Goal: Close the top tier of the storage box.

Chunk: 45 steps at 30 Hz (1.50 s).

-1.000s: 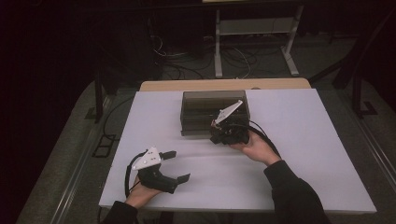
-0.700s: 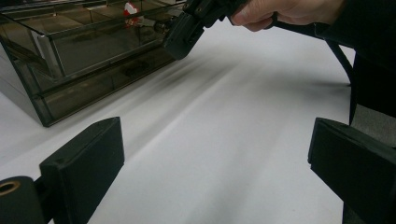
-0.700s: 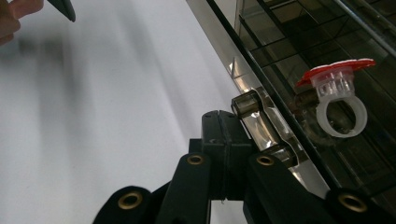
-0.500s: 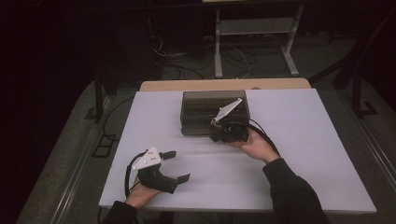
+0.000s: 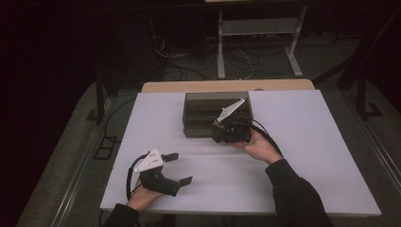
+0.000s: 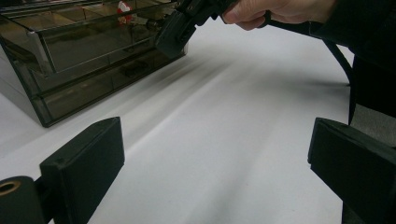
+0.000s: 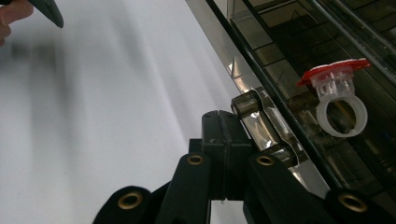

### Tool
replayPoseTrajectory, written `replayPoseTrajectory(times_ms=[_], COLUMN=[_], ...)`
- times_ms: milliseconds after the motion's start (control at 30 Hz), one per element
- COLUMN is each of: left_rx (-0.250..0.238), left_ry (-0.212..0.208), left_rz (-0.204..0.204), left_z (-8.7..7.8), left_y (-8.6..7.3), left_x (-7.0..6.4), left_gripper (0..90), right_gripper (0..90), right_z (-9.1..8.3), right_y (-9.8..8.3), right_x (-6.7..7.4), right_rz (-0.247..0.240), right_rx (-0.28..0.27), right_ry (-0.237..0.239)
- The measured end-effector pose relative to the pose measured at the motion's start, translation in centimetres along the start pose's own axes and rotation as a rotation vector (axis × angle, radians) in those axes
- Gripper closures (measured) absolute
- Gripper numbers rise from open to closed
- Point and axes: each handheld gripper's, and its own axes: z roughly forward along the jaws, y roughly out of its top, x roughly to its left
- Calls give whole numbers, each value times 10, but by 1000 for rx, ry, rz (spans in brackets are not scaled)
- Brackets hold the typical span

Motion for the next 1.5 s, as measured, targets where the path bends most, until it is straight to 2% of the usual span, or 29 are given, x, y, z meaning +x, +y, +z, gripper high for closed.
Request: replayPoseTrajectory(times_ms=[300,1500], left_rx=[-1,-4], left_ry=[-1,-2], left_rz=[0,-1], left_z=[0,-1], left_y=[0,0], left_x=[0,1], left_gripper=[30,30], right_gripper=[890,890], right_z=[2,6], right_y=[2,8], right_x=[0,-17], right_rz=[-10,29], right_rx=[15,-6], right_ry=[-16,-13])
